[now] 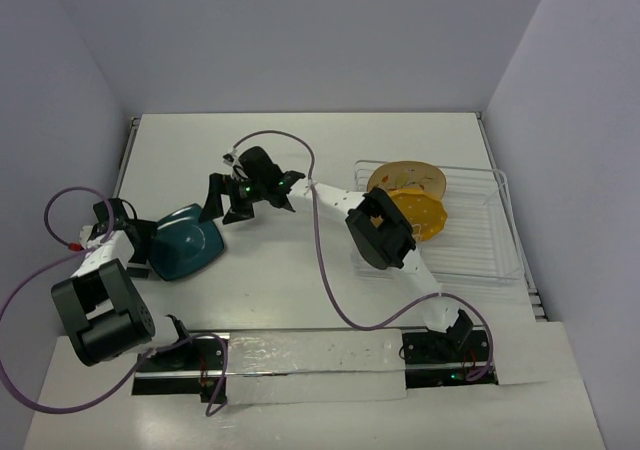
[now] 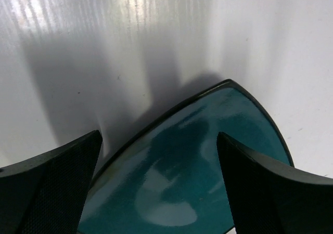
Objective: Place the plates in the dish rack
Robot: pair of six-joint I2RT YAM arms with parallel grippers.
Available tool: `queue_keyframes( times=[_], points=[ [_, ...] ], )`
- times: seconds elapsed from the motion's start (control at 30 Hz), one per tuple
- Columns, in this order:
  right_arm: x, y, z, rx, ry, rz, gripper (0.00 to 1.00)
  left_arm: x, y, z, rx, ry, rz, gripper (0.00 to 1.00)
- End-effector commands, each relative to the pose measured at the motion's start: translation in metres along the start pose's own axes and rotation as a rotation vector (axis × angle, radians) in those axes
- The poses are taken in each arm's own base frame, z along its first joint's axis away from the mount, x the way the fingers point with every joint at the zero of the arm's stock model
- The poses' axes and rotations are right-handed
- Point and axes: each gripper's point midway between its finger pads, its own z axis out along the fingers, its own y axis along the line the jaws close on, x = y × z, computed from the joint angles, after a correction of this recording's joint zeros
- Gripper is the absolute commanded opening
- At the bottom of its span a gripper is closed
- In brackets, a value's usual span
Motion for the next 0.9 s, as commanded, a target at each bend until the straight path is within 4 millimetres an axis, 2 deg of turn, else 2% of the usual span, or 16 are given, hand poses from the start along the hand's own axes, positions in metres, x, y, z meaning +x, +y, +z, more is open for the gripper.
queue_keyframes(
  times=[0.0, 0.33, 0.37, 0.43, 0.5, 0.57, 0.87],
  points=[
    [-0.009, -0.001, 0.016, -0.018, -0.027, 0.033, 1.00, -0.009, -0.014, 0.002, 0.051, -0.017, 0.009, 0.99],
    [0.003, -0.039, 0.031, 0.076, -0.034, 0.087, 1.00, 0.001, -0.006, 0.017, 0.008, 0.017, 0.040, 0.99],
    [0.003, -0.033, 0.034, 0.057, -0.023, 0.090, 1.00, 0.001, -0.005, 0.018, 0.005, 0.015, 0.041, 0.99],
    [0.011, -0.035, 0.043, 0.038, 0.012, 0.121, 1.00, 0.002, -0.004, 0.019, 0.003, 0.020, 0.044, 0.99],
    [0.024, -0.039, 0.052, 0.041, 0.040, 0.155, 1.00, 0.004, -0.006, 0.021, 0.011, 0.026, 0.050, 0.99],
    [0.035, -0.034, 0.059, 0.028, 0.068, 0.163, 1.00, 0.005, -0.007, 0.022, 0.019, 0.034, 0.057, 0.99],
    [0.050, -0.030, 0.069, 0.007, 0.116, 0.223, 0.95, 0.017, 0.000, 0.031, 0.012, 0.075, 0.066, 0.99]
  ],
)
